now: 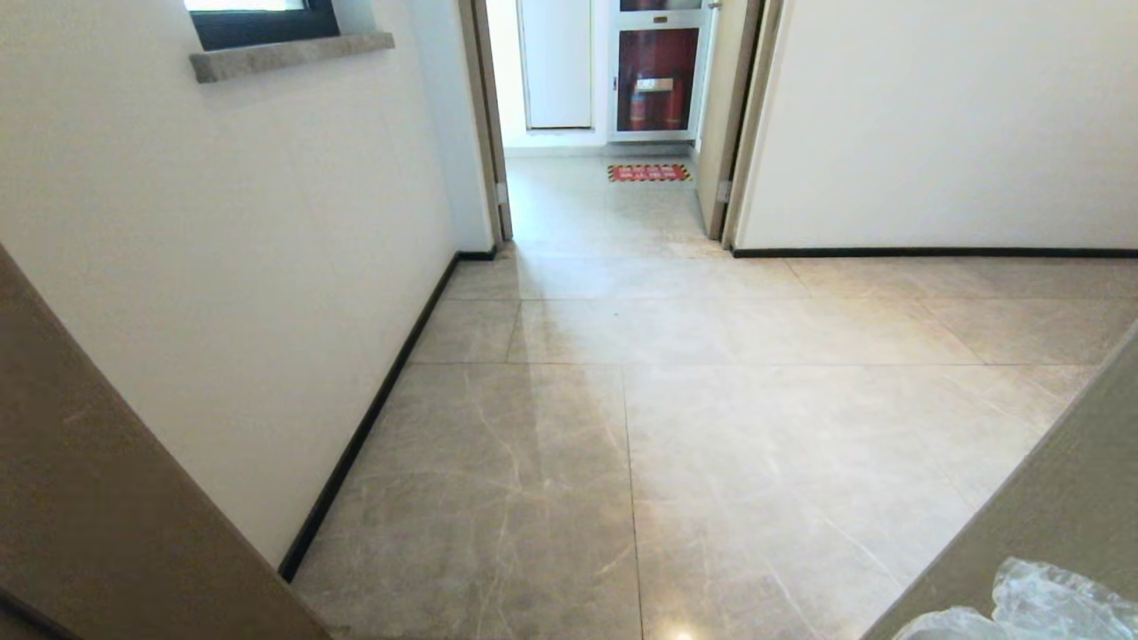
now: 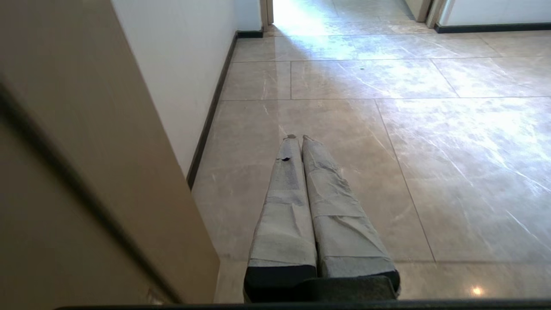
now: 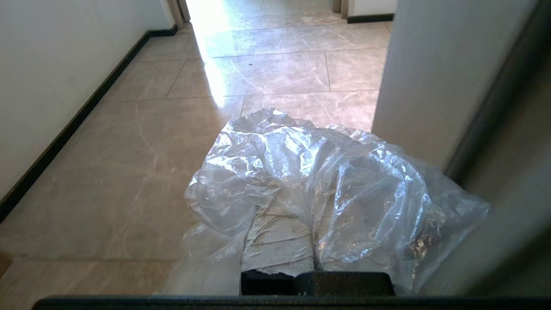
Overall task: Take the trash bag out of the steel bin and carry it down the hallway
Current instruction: Put the trash bag at the door
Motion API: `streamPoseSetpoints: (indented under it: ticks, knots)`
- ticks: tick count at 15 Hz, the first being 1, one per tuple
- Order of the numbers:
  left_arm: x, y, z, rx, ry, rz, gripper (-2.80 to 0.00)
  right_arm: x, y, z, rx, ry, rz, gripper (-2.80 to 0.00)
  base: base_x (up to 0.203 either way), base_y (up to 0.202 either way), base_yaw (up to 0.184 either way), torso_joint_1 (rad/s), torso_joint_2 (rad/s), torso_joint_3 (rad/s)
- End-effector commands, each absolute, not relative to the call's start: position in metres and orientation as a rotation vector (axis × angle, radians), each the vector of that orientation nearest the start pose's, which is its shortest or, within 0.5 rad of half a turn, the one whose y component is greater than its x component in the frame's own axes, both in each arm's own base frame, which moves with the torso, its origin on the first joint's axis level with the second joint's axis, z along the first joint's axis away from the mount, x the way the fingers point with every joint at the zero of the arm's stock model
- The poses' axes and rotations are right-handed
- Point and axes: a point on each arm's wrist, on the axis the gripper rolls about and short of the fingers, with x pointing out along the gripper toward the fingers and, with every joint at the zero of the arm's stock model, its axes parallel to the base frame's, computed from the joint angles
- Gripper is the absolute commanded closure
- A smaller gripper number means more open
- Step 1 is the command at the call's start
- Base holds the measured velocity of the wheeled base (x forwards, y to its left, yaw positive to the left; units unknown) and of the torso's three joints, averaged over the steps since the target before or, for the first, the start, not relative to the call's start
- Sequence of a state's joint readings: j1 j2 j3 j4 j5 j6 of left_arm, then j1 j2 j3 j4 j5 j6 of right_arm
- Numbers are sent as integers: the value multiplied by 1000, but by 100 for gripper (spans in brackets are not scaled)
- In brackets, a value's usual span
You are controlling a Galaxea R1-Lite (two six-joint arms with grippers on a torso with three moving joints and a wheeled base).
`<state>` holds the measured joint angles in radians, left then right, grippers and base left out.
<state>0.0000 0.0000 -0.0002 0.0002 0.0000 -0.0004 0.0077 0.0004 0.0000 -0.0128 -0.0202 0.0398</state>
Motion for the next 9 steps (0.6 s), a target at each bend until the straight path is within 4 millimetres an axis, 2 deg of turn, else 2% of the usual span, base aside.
streamPoseSetpoints:
  ticks: [1,9]
  knots:
    - [-23,0,75,-2,2,0,0,-23,-1,76,40,-9,-12,0,175,0,2,7,1,7]
    - [-23,0,75,-2,2,0,0,-23,-1,76,40,-9,-14,0,191,0,1,3,2,1]
